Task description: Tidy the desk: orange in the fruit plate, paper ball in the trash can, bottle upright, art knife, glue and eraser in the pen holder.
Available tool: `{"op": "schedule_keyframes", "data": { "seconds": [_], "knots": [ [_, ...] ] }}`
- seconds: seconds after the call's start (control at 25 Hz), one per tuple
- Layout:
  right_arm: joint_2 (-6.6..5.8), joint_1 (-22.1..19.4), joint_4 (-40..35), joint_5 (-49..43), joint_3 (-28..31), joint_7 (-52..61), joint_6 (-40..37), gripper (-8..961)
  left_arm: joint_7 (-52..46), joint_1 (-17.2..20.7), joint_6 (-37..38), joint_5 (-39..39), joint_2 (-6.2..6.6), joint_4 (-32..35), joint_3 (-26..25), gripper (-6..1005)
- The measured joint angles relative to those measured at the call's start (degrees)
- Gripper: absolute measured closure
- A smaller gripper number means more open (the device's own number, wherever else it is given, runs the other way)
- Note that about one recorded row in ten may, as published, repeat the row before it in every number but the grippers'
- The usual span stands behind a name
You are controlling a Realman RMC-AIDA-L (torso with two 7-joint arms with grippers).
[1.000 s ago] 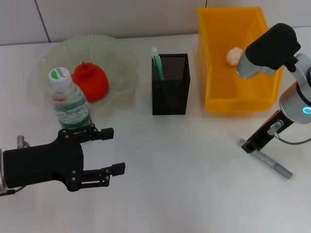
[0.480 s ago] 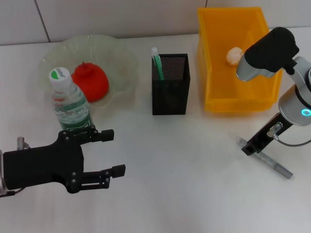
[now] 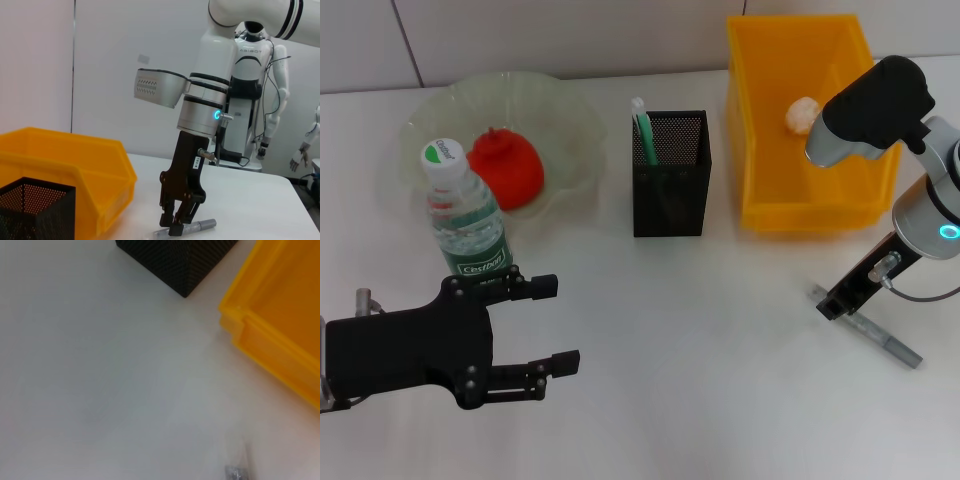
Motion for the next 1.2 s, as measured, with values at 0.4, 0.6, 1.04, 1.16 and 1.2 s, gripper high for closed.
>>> {"op": "schedule_keyframes", "data": {
  "seconds": [0.4, 0.6, 1.04, 1.16, 1.2],
  "knots": [
    [0.03, 0.06, 0.47, -0.17, 0.0, 0.34, 0.04, 696, 0.03, -0.01, 0.08, 0.02, 0.0, 0.0, 0.0, 189],
    [0.03, 0.29, 1.3, -0.28, 0.0, 0.33, 0.28, 709, 0.03, -0.03, 0.07, 0.02, 0.0, 0.0, -0.05, 189],
    [0.03, 0.78, 2.65, -0.4, 0.01, 0.66, 0.48, 715, 0.03, -0.03, 0.07, 0.02, 0.0, 0.01, -0.27, 189],
    [0.03, 0.8, 2.83, -0.4, 0.01, 0.71, 0.63, 736, 0.03, -0.02, 0.07, 0.0, 0.0, 0.01, -0.27, 189],
    [0.03, 0.8, 2.86, -0.41, 0.01, 0.8, 0.66, 755, 0.03, -0.02, 0.07, 0.0, 0.0, 0.0, -0.3, 189]
  ]
}}
